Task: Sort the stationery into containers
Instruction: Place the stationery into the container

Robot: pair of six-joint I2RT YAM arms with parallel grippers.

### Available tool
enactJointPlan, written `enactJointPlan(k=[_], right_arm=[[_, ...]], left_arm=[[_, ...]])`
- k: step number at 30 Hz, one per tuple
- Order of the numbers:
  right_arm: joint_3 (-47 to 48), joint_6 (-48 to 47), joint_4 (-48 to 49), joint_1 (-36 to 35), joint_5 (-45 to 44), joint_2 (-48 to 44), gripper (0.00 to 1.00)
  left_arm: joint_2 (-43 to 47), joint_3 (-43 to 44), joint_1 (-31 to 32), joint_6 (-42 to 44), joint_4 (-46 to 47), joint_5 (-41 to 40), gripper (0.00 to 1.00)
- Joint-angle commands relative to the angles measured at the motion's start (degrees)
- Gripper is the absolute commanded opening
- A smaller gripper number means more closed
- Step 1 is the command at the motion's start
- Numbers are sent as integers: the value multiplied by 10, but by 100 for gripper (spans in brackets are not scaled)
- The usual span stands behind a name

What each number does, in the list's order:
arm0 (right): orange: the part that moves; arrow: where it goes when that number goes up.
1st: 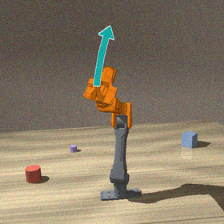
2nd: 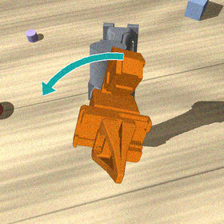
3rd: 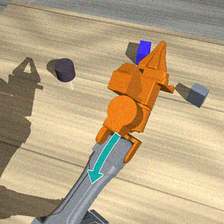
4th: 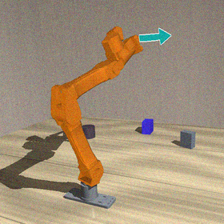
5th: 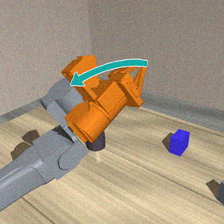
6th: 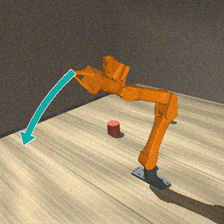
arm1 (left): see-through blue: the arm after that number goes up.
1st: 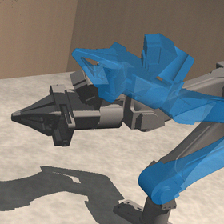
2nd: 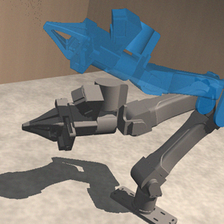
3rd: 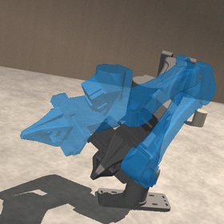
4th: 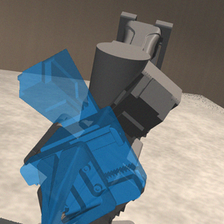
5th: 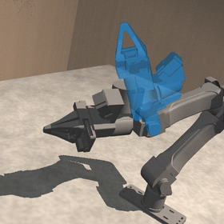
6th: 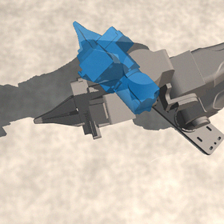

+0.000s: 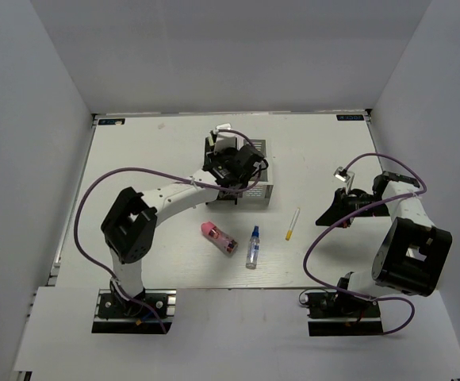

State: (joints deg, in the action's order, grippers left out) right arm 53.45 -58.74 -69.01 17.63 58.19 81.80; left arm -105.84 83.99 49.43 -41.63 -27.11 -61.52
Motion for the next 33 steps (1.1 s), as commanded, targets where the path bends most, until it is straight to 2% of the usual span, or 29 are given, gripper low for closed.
enactJointPlan(k=[1, 6, 9, 11, 12, 14, 17, 19, 20, 22, 23, 27, 28, 29, 33], right_arm=[[12, -8, -9, 2, 3, -2, 3], [15, -8, -10, 3, 3, 1, 11], [16, -8, -9, 2, 5, 5, 11], [17, -8, -9, 1, 5, 8, 13], [18, -8, -9, 1, 6, 12, 13], [17, -9, -9, 2, 7, 15, 13], [14, -8, -8, 1, 8, 15, 13], [12, -9, -10, 2, 8, 12, 14], [10, -10, -9, 2, 6, 11, 16], [10, -12, -12, 2, 3, 7, 21], [10, -13, -10, 2, 2, 6, 25], [16, 38, 13, 0, -11, -2, 80], [17, 51, 28, 0, -22, -8, 90], [20, 105, 39, -2, -29, -9, 90], [26, 170, 78, -3, -70, -16, 90]], left_arm=[[-2, 25, -7, 8, 14, 29, 0], [-16, 19, -7, -29, -13, 47, 0], [-16, 7, -2, -43, -13, 47, 0], [-11, 7, 4, -60, -19, 47, 7], [-11, 1, 4, -60, -25, 53, 7], [-6, 1, 4, -75, -32, 53, 17], [0, -4, 4, -88, -37, 58, 42], [6, -4, 4, -94, -47, 58, 51], [6, -4, 4, -107, -52, 58, 61], [12, -4, 4, -107, -58, 58, 67], [13, -4, 4, -107, -58, 53, 71], [34, 2, 4, -107, -58, 53, 74], [39, 7, 9, -99, -51, 53, 74], [39, 13, 9, -99, -51, 53, 74], [68, 25, 15, -72, -24, 59, 74]])
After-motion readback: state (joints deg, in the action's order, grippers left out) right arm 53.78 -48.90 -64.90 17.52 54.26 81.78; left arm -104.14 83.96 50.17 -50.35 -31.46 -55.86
